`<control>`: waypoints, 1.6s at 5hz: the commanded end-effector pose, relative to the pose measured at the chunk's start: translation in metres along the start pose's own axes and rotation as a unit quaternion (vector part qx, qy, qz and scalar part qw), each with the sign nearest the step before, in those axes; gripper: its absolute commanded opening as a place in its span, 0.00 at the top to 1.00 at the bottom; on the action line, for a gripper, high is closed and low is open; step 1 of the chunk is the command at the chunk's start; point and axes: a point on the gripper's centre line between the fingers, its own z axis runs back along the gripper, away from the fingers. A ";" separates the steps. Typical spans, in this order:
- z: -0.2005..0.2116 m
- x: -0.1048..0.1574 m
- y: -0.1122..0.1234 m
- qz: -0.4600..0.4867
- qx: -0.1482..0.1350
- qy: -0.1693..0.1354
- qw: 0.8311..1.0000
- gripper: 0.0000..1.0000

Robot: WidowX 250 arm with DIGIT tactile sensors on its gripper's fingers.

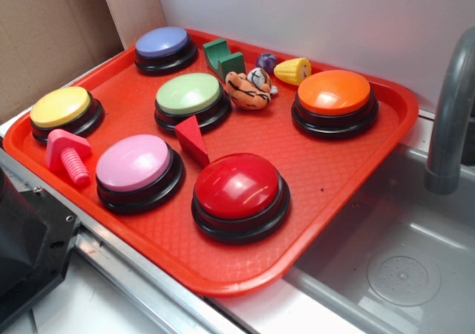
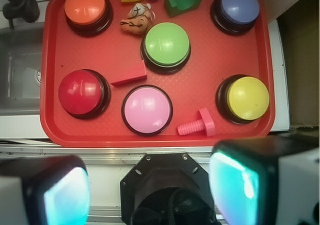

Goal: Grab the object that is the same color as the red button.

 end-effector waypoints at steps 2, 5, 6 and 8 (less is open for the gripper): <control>-0.016 0.004 0.000 0.027 -0.035 -0.005 0.999 0.00; -0.093 0.047 -0.002 0.227 -0.040 -0.025 0.973 0.00; -0.113 0.062 -0.001 0.251 -0.022 -0.011 0.968 0.00; -0.147 0.078 0.004 0.288 -0.032 -0.029 0.957 0.00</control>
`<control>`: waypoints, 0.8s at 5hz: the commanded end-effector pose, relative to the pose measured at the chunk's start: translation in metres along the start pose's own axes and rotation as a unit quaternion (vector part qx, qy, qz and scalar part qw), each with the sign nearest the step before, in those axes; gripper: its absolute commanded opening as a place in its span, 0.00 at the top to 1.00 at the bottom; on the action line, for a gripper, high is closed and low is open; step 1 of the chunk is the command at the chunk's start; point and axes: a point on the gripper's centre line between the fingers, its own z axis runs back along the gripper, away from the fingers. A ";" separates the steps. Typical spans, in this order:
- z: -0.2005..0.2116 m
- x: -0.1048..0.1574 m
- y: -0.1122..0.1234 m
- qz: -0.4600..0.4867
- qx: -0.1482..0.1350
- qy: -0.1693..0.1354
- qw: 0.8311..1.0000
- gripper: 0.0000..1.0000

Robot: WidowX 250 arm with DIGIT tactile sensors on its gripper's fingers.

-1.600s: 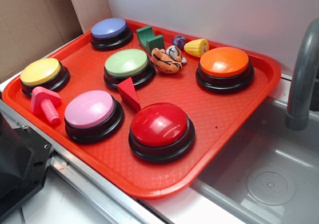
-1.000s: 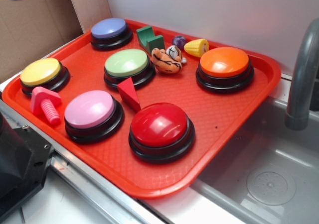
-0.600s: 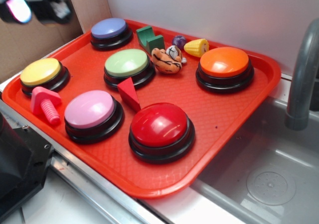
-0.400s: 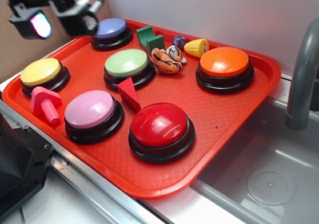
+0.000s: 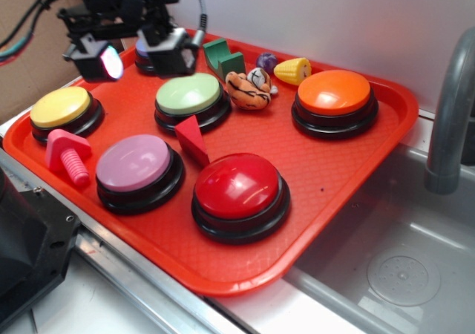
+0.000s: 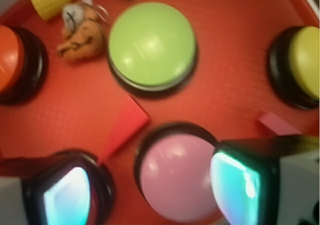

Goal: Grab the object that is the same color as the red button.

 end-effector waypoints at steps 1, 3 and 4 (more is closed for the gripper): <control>-0.026 0.014 0.000 0.023 -0.009 -0.017 1.000 0.00; -0.056 0.017 -0.005 0.016 -0.003 -0.007 1.000 0.00; -0.065 0.017 -0.006 0.012 -0.005 -0.008 1.000 0.00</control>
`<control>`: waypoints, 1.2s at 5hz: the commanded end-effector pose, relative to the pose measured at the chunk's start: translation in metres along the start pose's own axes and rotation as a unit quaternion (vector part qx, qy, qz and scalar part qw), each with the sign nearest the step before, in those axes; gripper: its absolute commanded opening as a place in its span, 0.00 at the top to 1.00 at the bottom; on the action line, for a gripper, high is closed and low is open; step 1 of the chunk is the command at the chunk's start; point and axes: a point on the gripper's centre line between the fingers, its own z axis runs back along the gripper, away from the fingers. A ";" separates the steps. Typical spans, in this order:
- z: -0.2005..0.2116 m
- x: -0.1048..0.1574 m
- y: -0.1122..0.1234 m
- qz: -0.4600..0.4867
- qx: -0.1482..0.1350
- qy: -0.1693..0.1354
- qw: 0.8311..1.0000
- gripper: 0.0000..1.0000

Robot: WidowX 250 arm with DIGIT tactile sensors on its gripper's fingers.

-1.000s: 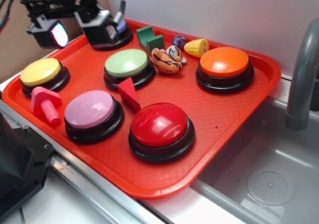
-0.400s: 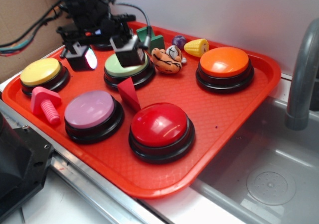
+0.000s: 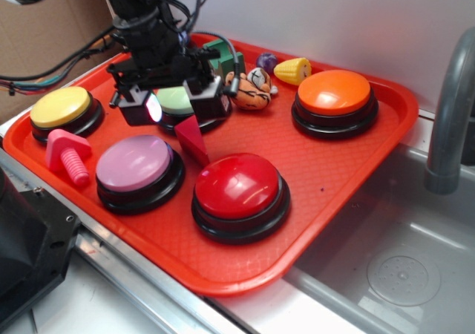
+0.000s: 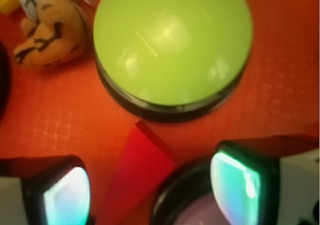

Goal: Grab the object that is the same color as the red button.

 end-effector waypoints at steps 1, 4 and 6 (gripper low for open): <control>-0.011 0.002 -0.003 -0.011 -0.010 -0.006 1.000 0.00; -0.017 0.000 -0.002 0.010 -0.014 -0.004 1.000 1.00; -0.011 0.002 -0.002 0.020 -0.007 -0.012 1.000 1.00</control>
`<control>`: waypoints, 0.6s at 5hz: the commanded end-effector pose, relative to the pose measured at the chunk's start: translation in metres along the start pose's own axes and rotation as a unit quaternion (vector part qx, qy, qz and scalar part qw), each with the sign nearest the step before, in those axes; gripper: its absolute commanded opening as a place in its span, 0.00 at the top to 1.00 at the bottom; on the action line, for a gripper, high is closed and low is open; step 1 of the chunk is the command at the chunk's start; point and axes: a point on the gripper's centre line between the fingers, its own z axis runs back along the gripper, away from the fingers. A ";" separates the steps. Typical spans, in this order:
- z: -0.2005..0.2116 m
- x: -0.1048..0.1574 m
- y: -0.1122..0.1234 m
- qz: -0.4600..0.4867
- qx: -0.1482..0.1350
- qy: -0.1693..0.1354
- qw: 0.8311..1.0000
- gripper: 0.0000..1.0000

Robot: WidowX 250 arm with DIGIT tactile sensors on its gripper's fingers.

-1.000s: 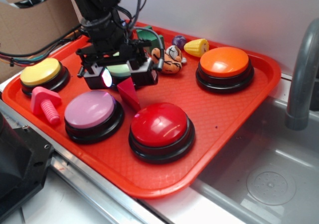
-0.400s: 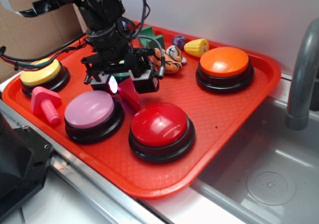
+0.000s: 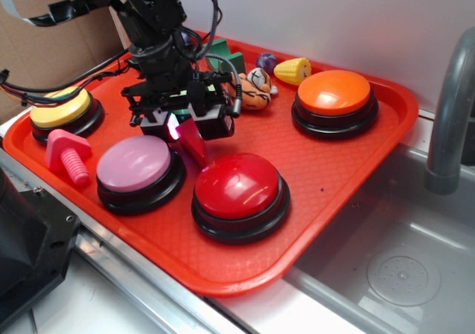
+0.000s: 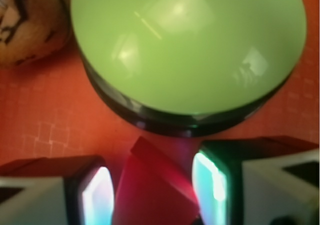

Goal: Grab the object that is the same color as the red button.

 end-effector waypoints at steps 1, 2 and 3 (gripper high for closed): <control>0.033 0.005 -0.003 -0.013 0.005 -0.027 1.000 1.00; 0.059 0.006 -0.010 -0.065 0.000 -0.026 0.998 1.00; 0.085 0.007 -0.023 -0.138 0.016 0.004 0.990 1.00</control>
